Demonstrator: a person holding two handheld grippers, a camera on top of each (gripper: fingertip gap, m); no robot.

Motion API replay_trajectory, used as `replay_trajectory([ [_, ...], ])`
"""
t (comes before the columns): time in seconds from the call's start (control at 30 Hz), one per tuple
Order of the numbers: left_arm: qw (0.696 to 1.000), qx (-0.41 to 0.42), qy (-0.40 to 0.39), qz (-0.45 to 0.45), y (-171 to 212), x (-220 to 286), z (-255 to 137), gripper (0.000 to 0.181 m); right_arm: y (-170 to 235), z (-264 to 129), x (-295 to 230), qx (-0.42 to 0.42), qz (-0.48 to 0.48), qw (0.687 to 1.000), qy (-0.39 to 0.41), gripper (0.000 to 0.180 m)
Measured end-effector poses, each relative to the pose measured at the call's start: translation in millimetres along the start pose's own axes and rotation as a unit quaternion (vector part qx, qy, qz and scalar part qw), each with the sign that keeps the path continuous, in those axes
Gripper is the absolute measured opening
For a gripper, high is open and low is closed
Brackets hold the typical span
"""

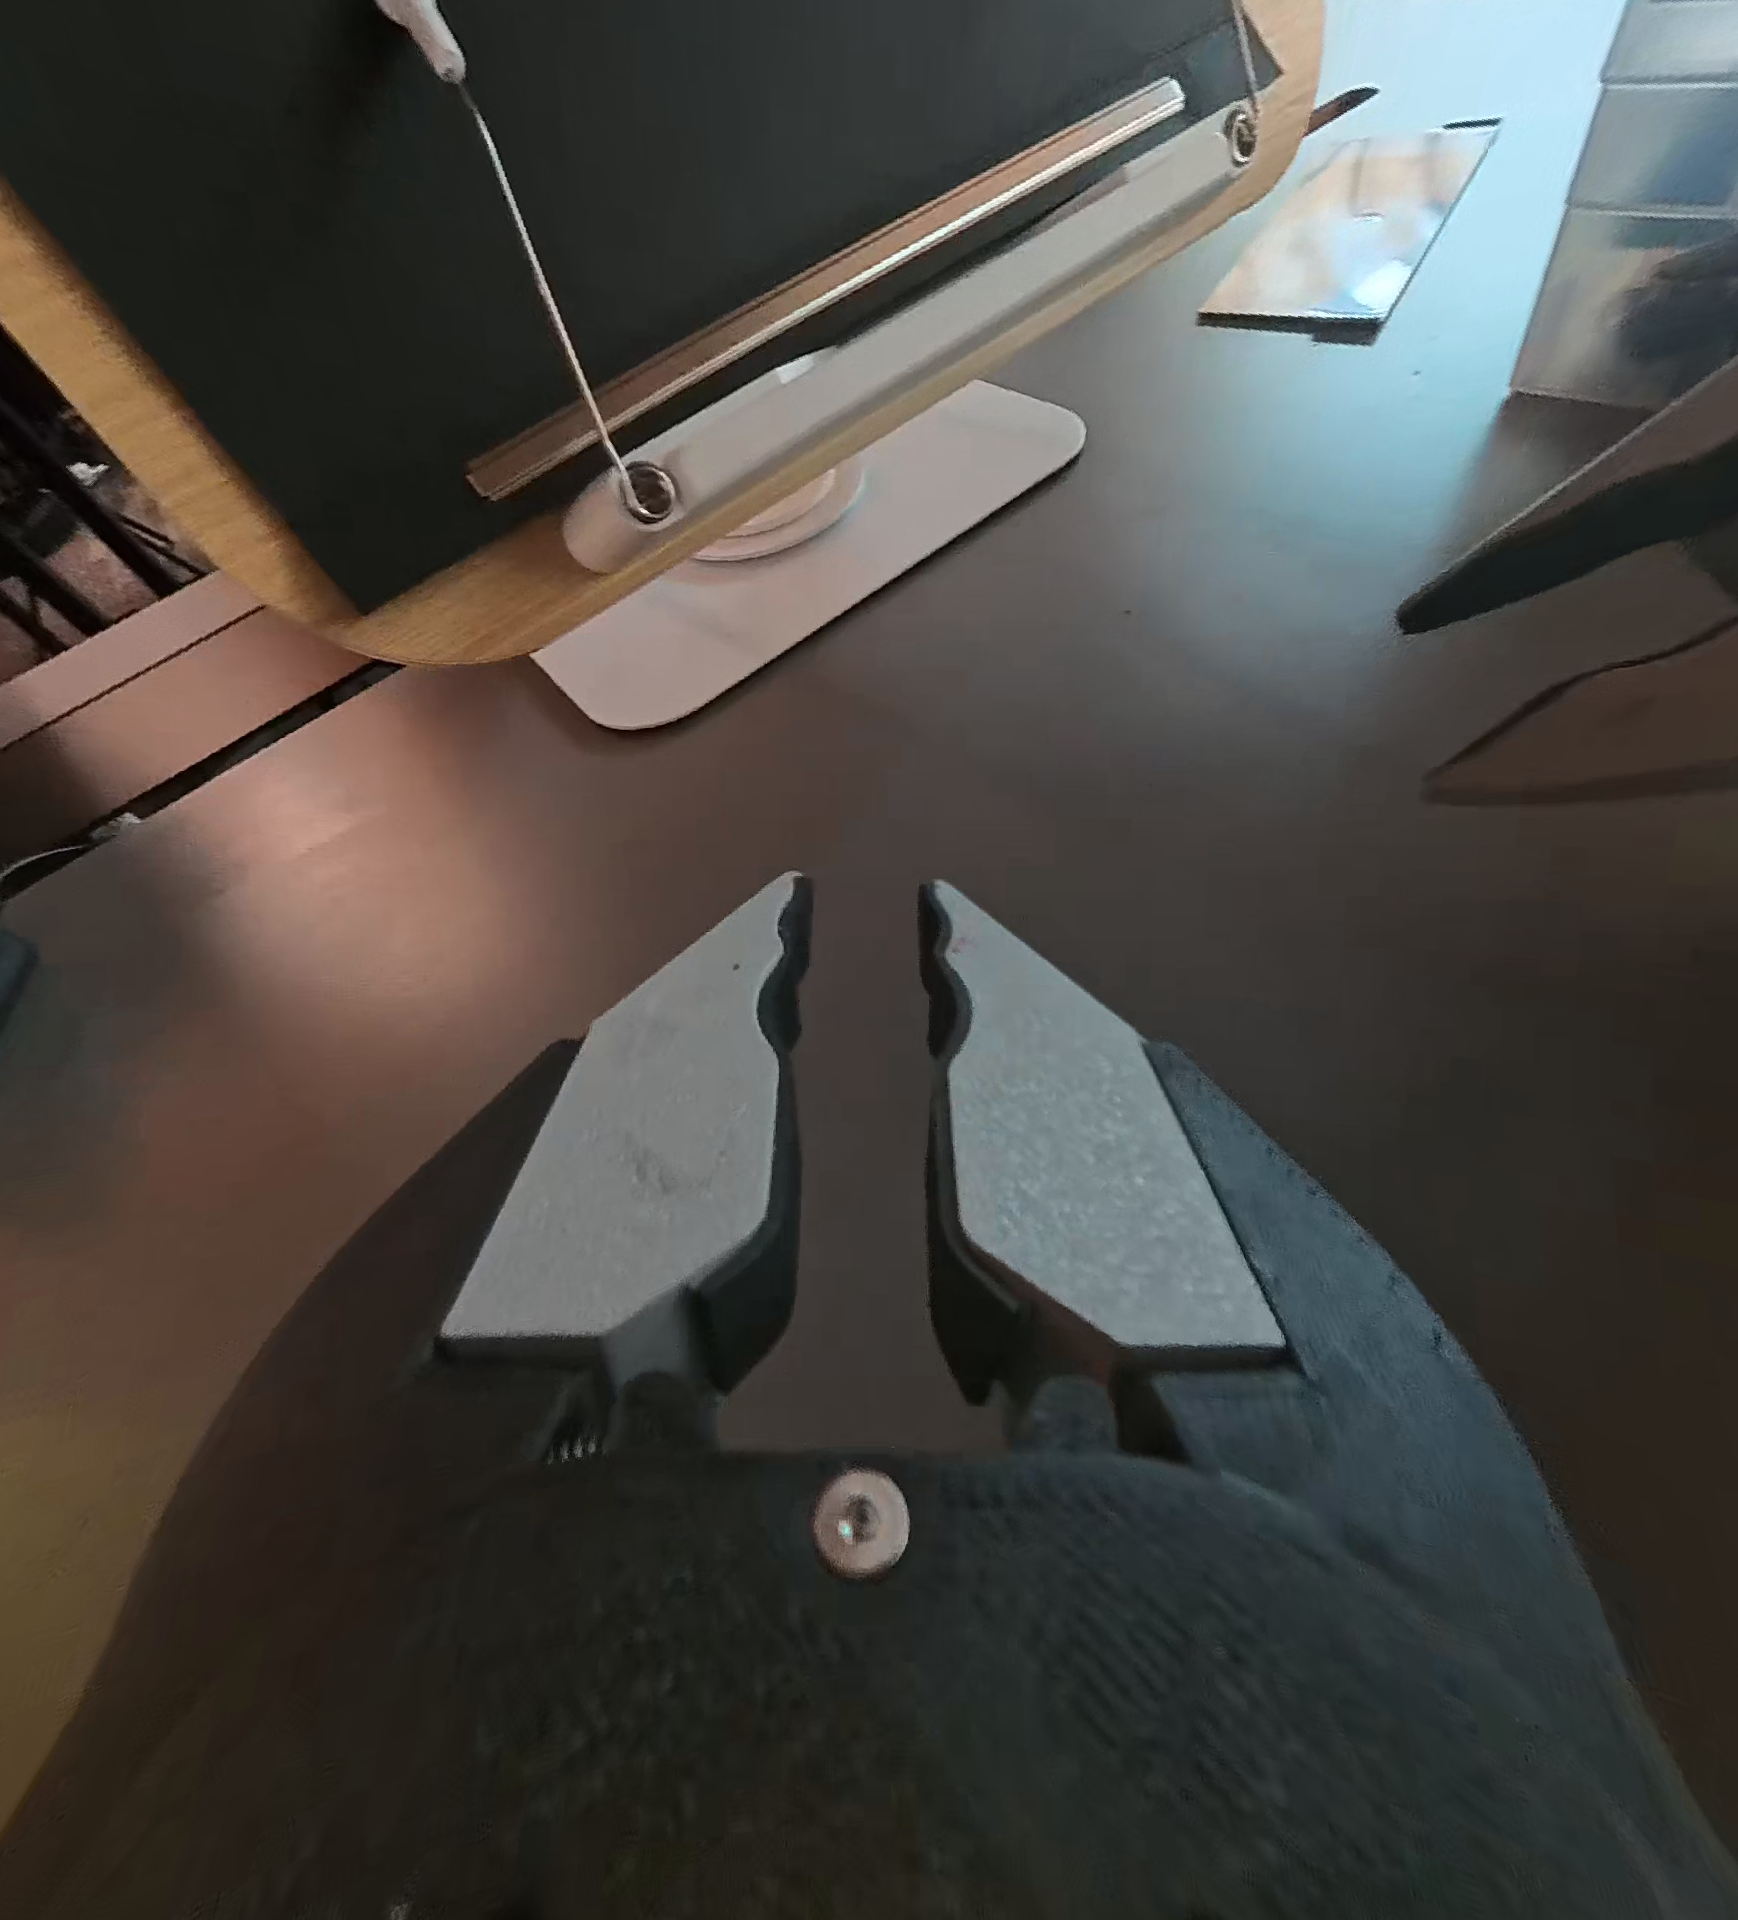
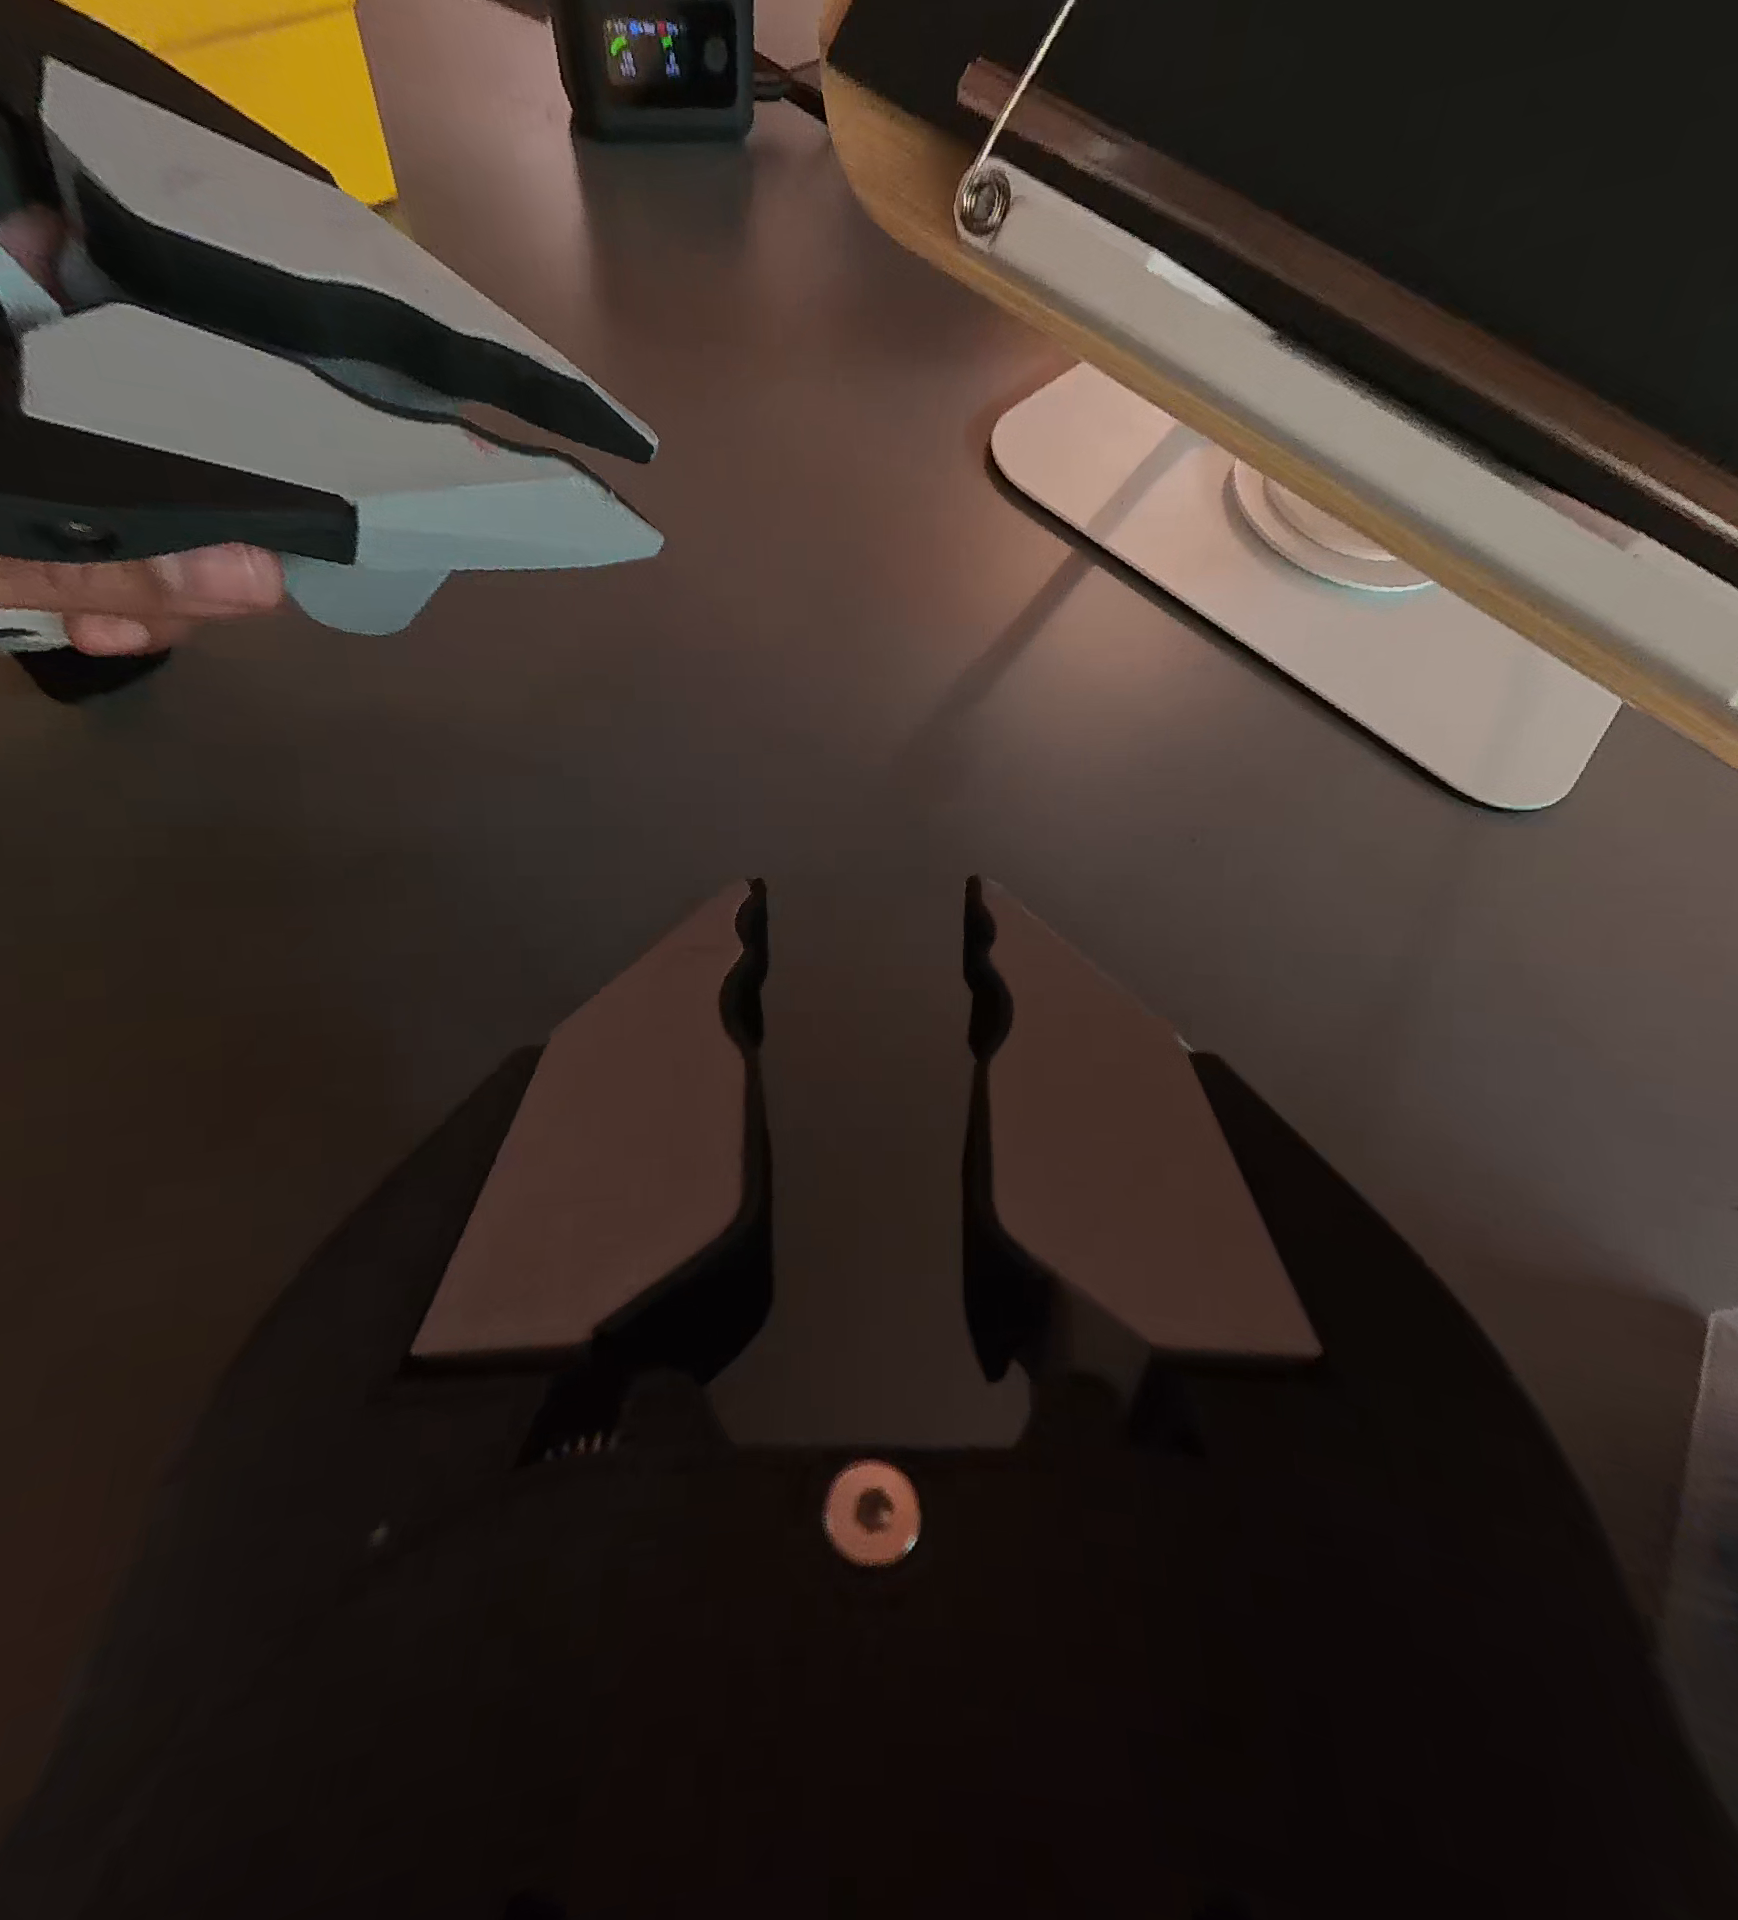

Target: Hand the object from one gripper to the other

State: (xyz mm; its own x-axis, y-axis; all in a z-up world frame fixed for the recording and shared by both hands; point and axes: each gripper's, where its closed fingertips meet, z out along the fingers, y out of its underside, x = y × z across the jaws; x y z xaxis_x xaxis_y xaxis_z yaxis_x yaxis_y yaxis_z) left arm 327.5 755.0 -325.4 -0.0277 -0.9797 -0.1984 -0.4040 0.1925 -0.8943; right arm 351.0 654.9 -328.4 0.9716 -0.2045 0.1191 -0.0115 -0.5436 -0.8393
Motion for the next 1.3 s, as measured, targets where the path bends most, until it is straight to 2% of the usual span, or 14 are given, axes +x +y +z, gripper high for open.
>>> replay_trajectory([
  [0.63,1.000,0.014,-0.026,-0.003,-5.1,-9.8,-3.3,0.010,-0.3,0.7,-7.1,0.004,-0.011,1.000,0.000,0.033],
  [0.77,0.998,0.021,-0.050,-0.011,-7.4,-18.5,-4.2,0.000,-10.8,-4.1,-12.2,0.032,-0.021,0.999,-0.004,0.034],
  [1.3,0.997,0.035,-0.062,-0.018,-15.0,-23.7,-7.9,0.000,-19.2,-3.7,-19.0,0.054,-0.033,0.998,-0.002,0.036],
])
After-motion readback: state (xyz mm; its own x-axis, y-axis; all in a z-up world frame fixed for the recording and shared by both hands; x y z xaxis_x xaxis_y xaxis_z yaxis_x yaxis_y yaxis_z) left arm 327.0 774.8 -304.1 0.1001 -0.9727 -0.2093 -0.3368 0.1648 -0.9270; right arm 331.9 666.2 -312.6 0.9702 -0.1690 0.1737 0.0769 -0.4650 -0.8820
